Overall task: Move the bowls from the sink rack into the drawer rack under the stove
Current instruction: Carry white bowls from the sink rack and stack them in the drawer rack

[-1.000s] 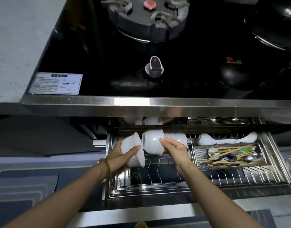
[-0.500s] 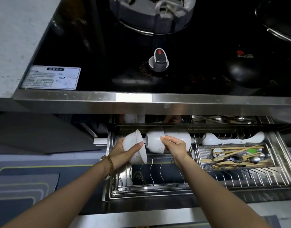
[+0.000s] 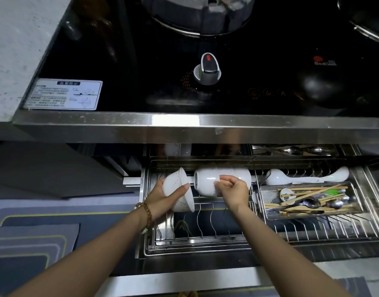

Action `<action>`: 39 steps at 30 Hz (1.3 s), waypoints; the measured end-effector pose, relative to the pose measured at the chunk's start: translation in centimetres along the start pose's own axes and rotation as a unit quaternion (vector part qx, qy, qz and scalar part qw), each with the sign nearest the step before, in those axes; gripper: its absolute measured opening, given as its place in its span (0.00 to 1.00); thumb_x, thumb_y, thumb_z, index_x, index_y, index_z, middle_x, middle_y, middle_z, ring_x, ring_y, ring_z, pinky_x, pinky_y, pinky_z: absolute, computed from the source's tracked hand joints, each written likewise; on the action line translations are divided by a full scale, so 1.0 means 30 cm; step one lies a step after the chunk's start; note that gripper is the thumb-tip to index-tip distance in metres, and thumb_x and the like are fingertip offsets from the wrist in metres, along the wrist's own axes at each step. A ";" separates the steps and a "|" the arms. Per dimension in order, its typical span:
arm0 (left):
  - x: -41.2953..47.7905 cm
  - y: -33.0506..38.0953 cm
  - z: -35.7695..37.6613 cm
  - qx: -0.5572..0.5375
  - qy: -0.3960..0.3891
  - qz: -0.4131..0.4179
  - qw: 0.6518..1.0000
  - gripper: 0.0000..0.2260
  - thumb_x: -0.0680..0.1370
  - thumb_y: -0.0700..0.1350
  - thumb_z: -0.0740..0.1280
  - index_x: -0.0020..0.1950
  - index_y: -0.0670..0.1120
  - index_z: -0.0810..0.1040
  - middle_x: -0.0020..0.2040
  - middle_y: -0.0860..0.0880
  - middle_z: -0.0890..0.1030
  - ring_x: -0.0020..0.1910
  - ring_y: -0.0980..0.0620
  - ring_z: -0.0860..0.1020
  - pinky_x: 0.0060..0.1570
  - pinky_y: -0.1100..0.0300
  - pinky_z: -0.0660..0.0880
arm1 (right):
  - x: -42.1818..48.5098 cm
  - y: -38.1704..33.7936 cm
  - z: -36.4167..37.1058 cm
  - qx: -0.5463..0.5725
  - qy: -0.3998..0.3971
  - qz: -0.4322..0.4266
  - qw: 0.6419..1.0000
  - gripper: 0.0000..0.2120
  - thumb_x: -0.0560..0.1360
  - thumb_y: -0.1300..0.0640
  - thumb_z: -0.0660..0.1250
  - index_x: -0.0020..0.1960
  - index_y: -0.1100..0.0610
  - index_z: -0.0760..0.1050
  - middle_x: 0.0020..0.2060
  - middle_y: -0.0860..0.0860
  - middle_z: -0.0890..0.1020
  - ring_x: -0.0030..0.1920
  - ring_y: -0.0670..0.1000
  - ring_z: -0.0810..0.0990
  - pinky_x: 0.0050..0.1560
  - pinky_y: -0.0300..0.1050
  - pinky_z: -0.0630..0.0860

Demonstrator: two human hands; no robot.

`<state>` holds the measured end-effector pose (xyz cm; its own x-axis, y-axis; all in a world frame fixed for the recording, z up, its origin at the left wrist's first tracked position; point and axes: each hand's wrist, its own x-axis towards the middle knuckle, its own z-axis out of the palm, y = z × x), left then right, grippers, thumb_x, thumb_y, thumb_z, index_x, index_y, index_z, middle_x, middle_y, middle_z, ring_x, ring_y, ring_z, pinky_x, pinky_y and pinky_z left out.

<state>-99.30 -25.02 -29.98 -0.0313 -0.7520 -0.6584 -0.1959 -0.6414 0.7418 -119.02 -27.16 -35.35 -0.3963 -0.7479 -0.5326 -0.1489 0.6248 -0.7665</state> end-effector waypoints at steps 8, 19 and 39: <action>0.003 0.000 0.008 -0.021 -0.008 -0.012 1.000 0.28 0.72 0.55 0.69 0.66 0.47 0.64 0.47 0.54 0.76 0.43 0.55 0.78 0.35 0.64 0.79 | -0.240 -0.111 -0.019 0.050 -0.237 -0.084 0.967 0.06 0.75 0.61 0.66 0.47 0.61 0.81 0.33 0.47 0.83 0.32 0.41 0.79 0.33 0.31 0.74; 0.083 -0.016 0.031 -0.054 0.029 -0.032 0.998 0.24 0.75 0.55 0.65 0.64 0.44 0.67 0.49 0.51 0.77 0.41 0.53 0.79 0.35 0.60 0.78 | -0.193 -0.065 0.048 0.008 -0.185 -0.124 0.975 0.07 0.67 0.64 0.74 0.35 0.53 0.82 0.28 0.47 0.82 0.32 0.44 0.79 0.42 0.40 0.78; 0.289 -0.115 0.118 0.060 0.017 -0.016 0.998 0.38 0.60 0.71 0.68 0.63 0.51 0.73 0.63 0.51 0.73 0.59 0.50 0.75 0.61 0.48 0.75 | -0.029 0.036 0.083 0.022 -0.055 -0.027 0.998 0.07 0.65 0.61 0.77 0.33 0.55 0.79 0.24 0.47 0.77 0.29 0.47 0.76 0.39 0.40 0.77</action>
<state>-102.37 -28.78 -38.69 0.0092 -0.7370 -0.6759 -0.3119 -0.6443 0.6983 -116.59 -26.40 -36.61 -0.2858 -0.8018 -0.5248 -0.1256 0.5742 -0.8090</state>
